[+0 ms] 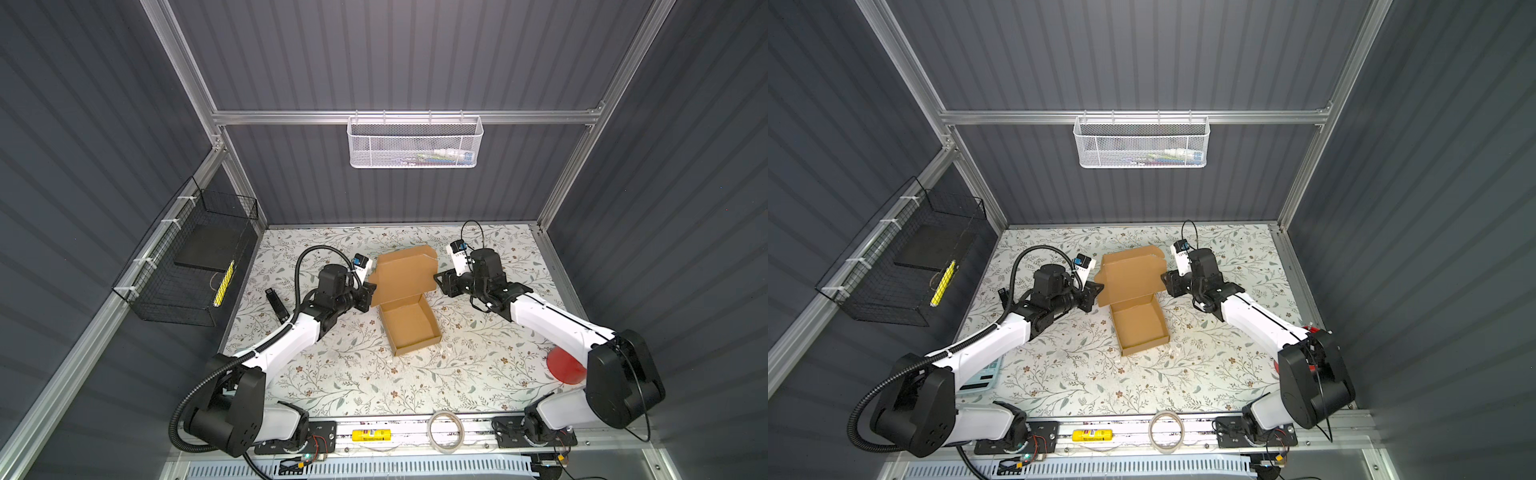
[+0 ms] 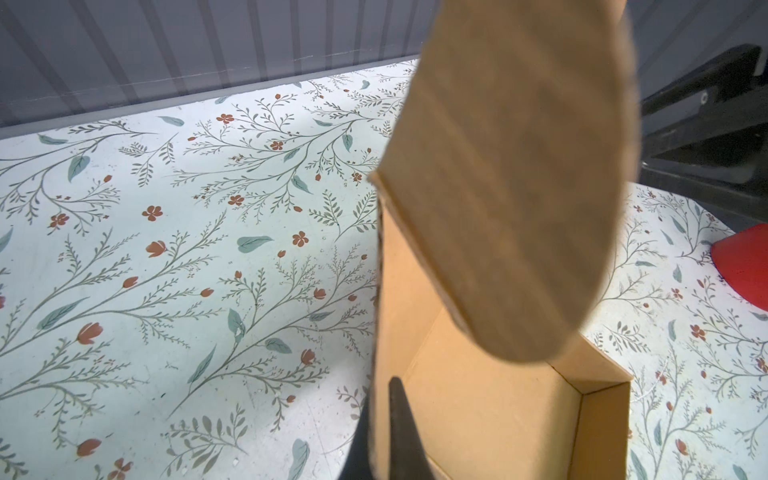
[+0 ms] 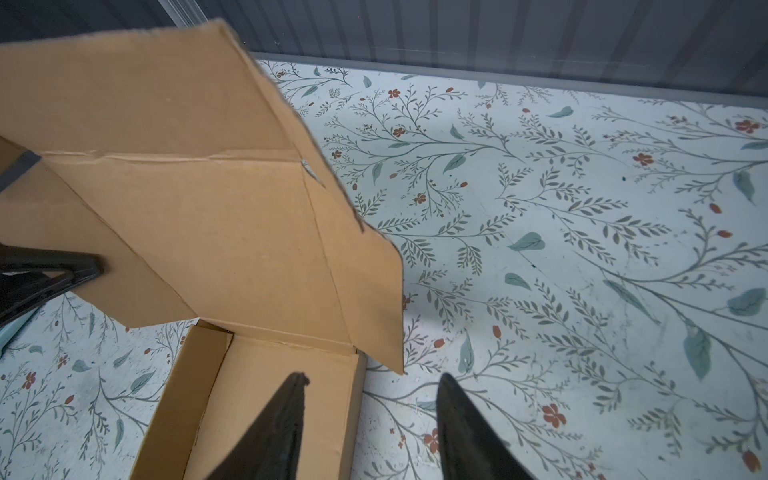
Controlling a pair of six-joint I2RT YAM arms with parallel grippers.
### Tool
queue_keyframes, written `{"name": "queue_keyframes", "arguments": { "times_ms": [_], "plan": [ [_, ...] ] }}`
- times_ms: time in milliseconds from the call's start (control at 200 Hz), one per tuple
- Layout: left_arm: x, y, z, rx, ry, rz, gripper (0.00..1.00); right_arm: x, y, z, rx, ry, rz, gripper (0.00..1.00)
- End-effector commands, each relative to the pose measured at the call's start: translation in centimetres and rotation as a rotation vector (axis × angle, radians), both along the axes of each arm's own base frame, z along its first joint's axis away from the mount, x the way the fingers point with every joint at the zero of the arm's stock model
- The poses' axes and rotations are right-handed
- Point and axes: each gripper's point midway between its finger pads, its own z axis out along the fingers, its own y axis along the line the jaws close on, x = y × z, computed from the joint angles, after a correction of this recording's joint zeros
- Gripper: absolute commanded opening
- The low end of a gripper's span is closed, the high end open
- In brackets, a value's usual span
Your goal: Fold the paper box
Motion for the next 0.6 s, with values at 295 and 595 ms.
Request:
{"name": "queue_keyframes", "arguments": {
  "times_ms": [295, 595],
  "plan": [
    [0.3, -0.7, 0.0, -0.001, -0.017, -0.053, 0.0, 2.6, 0.8, 1.3, -0.011, -0.038, 0.057, 0.53],
    [0.9, -0.6, 0.3, -0.029, -0.024, -0.014, 0.0, 1.9, 1.9, 1.1, 0.055, 0.018, 0.095, 0.49]
  ]
}}
